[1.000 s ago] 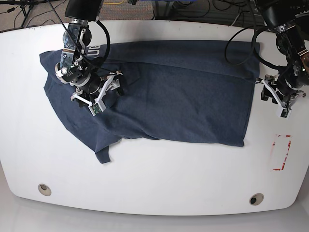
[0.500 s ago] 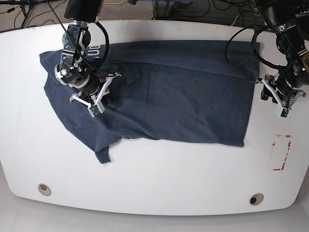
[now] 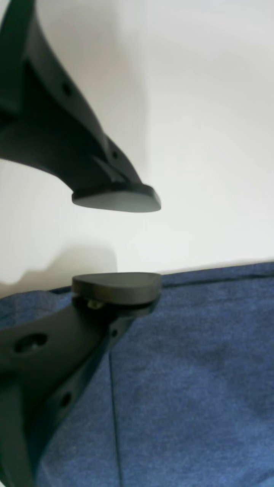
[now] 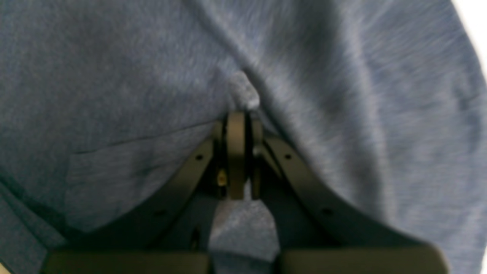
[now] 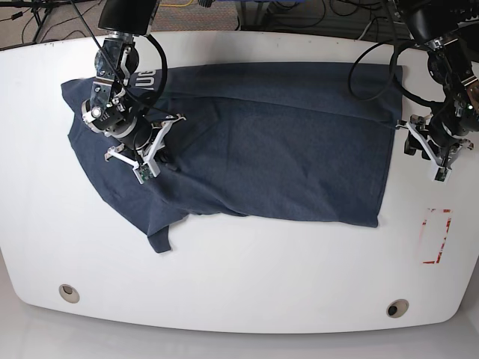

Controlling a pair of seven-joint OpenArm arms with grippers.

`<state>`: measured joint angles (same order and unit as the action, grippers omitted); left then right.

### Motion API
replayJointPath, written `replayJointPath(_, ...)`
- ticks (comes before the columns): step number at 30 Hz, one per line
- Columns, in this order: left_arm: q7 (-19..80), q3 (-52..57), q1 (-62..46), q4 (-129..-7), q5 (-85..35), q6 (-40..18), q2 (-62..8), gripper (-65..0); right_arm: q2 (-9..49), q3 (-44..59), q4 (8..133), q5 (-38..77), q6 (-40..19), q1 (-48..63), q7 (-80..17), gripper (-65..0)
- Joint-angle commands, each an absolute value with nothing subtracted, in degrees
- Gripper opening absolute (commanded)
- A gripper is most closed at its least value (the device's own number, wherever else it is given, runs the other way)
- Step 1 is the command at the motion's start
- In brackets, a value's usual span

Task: Fold the T-shirt properly
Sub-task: 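Fold the hem corner with the right gripper toward the collar, then move both grippers to the shirt hem and grasp it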

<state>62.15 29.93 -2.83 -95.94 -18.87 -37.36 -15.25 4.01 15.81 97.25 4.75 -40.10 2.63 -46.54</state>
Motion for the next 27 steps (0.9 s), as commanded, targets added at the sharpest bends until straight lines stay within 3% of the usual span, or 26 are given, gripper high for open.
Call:
replayJointPath(1,61.41,30.20,-2.07,-96.84,-19.38,-37.32,-16.13,-41.5,4.53,16.04,100.00,5.67,-40.00,1.63,-45.05,-65.0)
replayJointPath(24,61.41,30.20,-2.59,-96.84,-19.38,-37.32,-16.13,-41.5,6.29,16.04,96.40,5.67,-40.00,-5.49,-44.88,-64.8)
replayJointPath(27,61.41,30.20,-2.77,-96.84,-19.38,-37.32,-16.13,-41.5,6.46,16.04,96.40,5.67,-40.00,-5.67,-44.97,-62.5)
